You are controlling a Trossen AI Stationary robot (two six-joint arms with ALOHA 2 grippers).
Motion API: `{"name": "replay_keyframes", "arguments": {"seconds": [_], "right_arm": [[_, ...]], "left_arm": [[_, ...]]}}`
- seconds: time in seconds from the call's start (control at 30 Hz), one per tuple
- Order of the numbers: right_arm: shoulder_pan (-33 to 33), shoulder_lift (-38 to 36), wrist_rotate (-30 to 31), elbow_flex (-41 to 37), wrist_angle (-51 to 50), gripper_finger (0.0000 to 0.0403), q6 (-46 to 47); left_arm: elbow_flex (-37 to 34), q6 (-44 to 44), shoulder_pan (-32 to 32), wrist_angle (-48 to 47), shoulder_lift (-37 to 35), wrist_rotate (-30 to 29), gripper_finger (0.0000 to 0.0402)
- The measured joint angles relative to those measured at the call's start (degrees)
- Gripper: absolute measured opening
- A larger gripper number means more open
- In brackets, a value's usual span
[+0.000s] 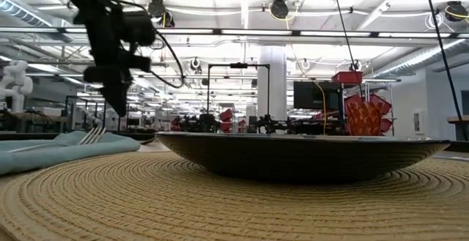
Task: Set table place
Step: Put the silver spoon on the right side of the table beside the silver knife
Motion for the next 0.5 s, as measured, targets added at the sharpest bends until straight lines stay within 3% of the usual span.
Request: {"name": "replay_keyframes", "arguments": {"seconds": [0.17, 0.3, 0.5], "right_arm": [[3.90, -1.98, 3.44, 0.00, -0.50, 0.0114, 0.83], [6.28, -2.86, 5.81, 0.00, -3.03, 0.0114, 3.01], [8.79, -2.96, 8.72, 0.00, -9.08, 0.0114, 7.35]], "left_arm": [[3.14, 2.54, -0.07, 0.82, 8.35, 0.54, 0.0074], [4.74, 4.52, 0.02, 0.06, 15.29, -6.80, 0.0074], [6.78, 6.22, 1.77, -1.12, 22.81, -7.70, 0.0074]]}}
